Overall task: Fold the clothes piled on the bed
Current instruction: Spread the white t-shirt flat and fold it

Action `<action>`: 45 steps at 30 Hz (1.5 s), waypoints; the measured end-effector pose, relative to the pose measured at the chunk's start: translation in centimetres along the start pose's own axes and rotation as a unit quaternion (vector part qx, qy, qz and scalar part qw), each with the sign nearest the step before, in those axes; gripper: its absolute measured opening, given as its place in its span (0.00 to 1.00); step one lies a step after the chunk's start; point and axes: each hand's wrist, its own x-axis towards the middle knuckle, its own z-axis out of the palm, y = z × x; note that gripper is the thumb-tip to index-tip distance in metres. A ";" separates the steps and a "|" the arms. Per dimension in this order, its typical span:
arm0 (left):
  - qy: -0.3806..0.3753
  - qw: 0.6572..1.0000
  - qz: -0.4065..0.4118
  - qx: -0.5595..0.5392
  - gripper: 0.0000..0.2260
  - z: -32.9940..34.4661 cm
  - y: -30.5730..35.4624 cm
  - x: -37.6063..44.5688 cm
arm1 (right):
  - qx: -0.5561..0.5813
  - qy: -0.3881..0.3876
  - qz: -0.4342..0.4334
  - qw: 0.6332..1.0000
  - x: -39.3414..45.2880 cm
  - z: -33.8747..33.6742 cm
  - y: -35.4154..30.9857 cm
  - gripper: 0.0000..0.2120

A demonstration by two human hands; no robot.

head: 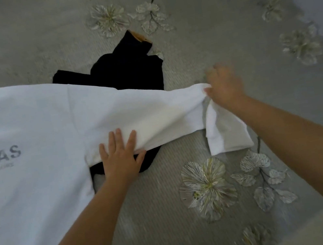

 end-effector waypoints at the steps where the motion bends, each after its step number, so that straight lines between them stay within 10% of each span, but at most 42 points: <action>1: 0.003 1.000 -0.001 0.000 0.28 0.1 -0.1 -0.2 | -0.012 0.039 -0.042 0.998 -1.3 1.1 -0.2 0.23; 3: 0.026 1.000 0.015 -0.001 0.27 0.4 -0.3 -0.4 | -0.002 0.089 -0.085 0.992 -4.6 3.7 -1.2 0.21; 7: 0.005 0.999 0.043 0.022 0.28 -0.1 0.6 -1.6 | 0.070 -0.054 -0.003 0.996 -10.5 8.0 -2.2 0.22; 11: 0.034 0.999 0.032 0.000 0.31 0.1 2.1 -1.6 | 0.182 0.047 0.018 0.982 -8.7 7.2 1.0 0.12; 20: 0.009 0.999 0.007 0.048 0.28 -0.4 7.5 -1.0 | -0.040 0.032 0.161 0.986 -2.5 -2.1 15.0 0.21; 32: 0.093 0.991 -0.075 -0.060 0.25 4.9 -5.0 -17.8 | 0.226 -0.090 -0.149 0.958 -21.9 10.6 -11.9 0.17; 45: 0.116 0.925 -0.318 -0.176 0.35 13.8 -30.5 -43.4 | 0.308 -0.131 0.048 0.941 -40.0 15.2 -32.8 0.27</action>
